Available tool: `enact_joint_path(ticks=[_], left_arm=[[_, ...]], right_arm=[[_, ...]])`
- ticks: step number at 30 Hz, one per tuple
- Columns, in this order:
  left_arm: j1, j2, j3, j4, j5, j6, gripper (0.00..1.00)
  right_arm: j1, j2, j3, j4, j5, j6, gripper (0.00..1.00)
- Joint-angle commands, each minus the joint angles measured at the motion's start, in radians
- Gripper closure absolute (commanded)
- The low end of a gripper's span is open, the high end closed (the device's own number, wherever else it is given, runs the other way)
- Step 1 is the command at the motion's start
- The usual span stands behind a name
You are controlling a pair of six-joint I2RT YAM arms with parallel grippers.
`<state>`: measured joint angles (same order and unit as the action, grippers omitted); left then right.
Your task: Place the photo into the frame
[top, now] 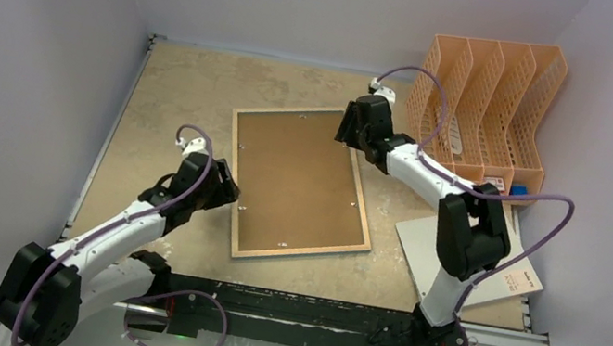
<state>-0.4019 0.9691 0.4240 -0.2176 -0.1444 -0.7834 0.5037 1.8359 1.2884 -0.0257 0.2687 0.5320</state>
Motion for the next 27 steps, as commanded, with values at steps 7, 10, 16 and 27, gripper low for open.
enact_joint_path(ticks=[7,10,16,27], left_arm=[[-0.002,0.123,0.016,0.252,-0.126,-0.024,0.40],[-0.002,0.182,0.024,0.281,-0.140,-0.016,0.41],[-0.002,0.215,-0.018,0.317,-0.120,-0.015,0.56],[-0.002,0.267,-0.066,0.395,-0.008,0.057,0.64]], right_arm=[[0.003,0.106,0.123,0.179,-0.260,0.062,0.44],[0.003,0.185,0.159,0.236,-0.338,0.121,0.48],[0.007,0.299,0.193,0.373,-0.444,0.207,0.51],[0.015,0.401,0.209,0.500,-0.488,0.271,0.56]])
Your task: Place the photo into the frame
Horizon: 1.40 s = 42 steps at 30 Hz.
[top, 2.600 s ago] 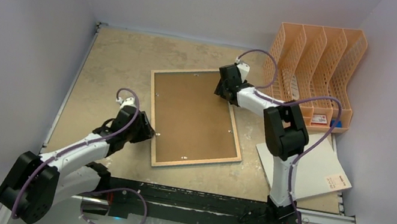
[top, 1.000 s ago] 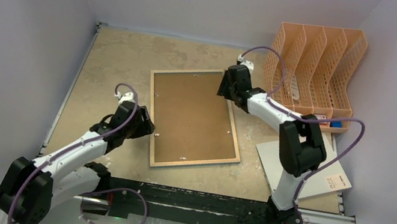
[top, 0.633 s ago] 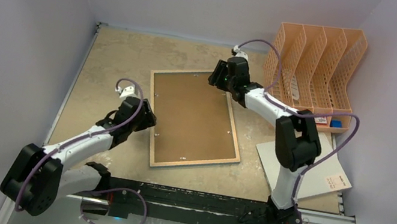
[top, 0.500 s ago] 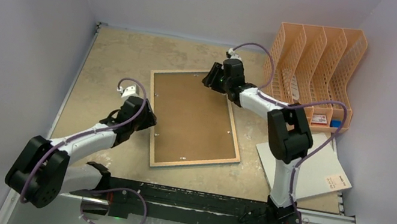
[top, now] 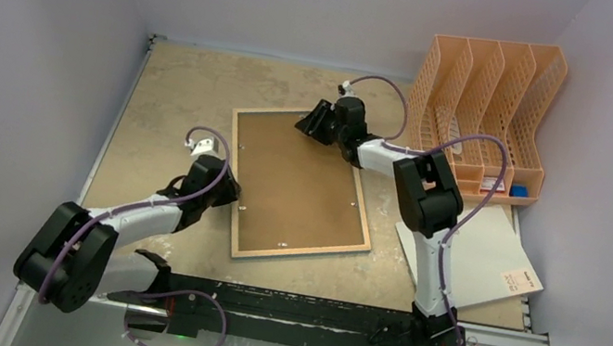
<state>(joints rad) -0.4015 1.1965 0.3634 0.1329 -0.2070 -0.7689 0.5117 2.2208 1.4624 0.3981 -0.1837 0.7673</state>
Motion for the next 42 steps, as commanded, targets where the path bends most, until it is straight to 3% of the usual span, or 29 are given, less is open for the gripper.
enact_joint_path(ticks=[1,6,12,19,42], left_arm=[[-0.002,0.048,-0.003,0.045,0.062,0.043,0.64],[-0.002,0.059,-0.011,0.042,0.058,0.040,0.76],[-0.002,0.048,-0.030,0.041,0.066,0.044,0.90],[-0.002,0.030,-0.035,0.024,0.089,0.040,1.00],[-0.002,0.001,-0.040,-0.014,0.107,0.025,1.00]], right_arm=[[0.007,0.021,0.033,0.080,-0.029,0.039,0.56],[0.007,0.038,0.030,0.095,0.035,0.059,0.56],[0.008,0.129,0.143,0.059,0.042,0.063,0.56],[0.008,0.163,0.170,0.049,0.124,0.091,0.57],[0.008,0.224,0.254,-0.026,0.250,0.164,0.59]])
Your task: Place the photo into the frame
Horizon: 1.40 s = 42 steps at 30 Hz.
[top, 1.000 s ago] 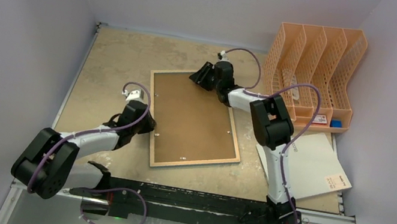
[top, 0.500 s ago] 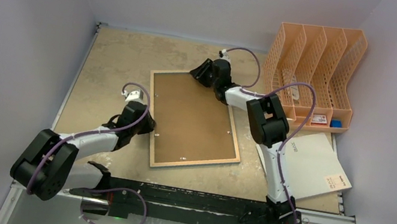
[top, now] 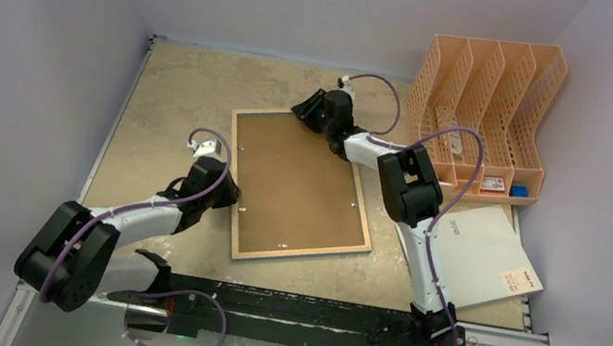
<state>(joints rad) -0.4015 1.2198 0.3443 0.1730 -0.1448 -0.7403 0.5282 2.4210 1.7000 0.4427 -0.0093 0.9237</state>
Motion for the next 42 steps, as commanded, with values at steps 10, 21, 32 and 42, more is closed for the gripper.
enact_joint_path(ticks=[10,21,32,42], left_arm=[[-0.002,-0.083,0.027,-0.097,0.040,-0.011,0.73],[0.000,-0.177,0.165,-0.336,0.018,0.010,0.49],[0.000,-0.123,0.101,-0.306,0.026,-0.019,0.44],[0.001,-0.100,0.089,-0.301,-0.002,-0.019,0.44]], right_arm=[[-0.009,-0.438,-0.247,0.095,-0.062,-0.130,0.46],[-0.023,-0.617,-0.347,-0.177,0.033,-0.326,0.41],[0.108,-0.303,-0.088,-0.293,0.265,-0.657,0.48],[0.143,-0.131,0.081,-0.133,0.515,-1.111,0.41]])
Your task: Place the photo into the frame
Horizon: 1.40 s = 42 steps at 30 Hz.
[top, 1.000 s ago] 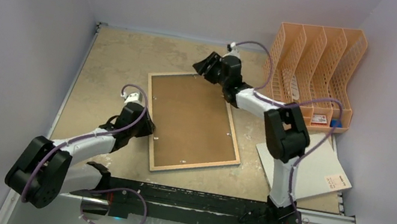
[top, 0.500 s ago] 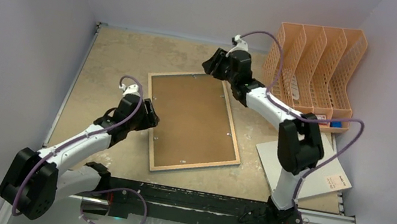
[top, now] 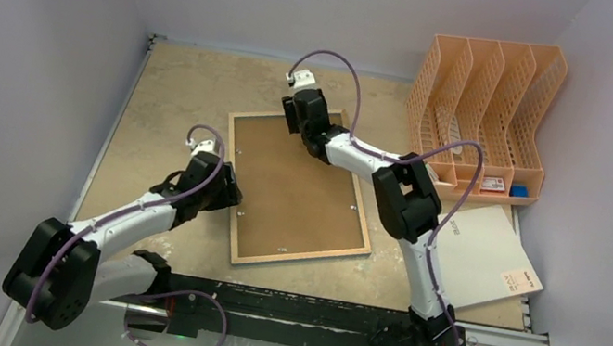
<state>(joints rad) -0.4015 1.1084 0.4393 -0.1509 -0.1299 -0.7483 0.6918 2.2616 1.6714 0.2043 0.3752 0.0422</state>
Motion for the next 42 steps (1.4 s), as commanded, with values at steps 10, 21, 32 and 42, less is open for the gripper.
enact_joint_path(ticks=[10,21,32,42], left_arm=[[0.021,0.058,0.002,0.078,-0.004,-0.004,0.52],[0.064,0.099,0.001,0.100,0.035,0.000,0.62],[0.069,0.135,0.005,0.085,0.033,-0.001,0.77],[0.070,0.145,0.007,0.083,0.036,0.001,0.79]], right_arm=[[-0.021,0.110,0.162,0.086,-0.098,-0.370,0.42],[-0.021,0.186,0.257,-0.011,-0.188,-0.418,0.42],[-0.037,0.137,0.218,-0.074,-0.217,-0.459,0.45],[-0.063,0.138,0.222,-0.099,-0.170,-0.470,0.51]])
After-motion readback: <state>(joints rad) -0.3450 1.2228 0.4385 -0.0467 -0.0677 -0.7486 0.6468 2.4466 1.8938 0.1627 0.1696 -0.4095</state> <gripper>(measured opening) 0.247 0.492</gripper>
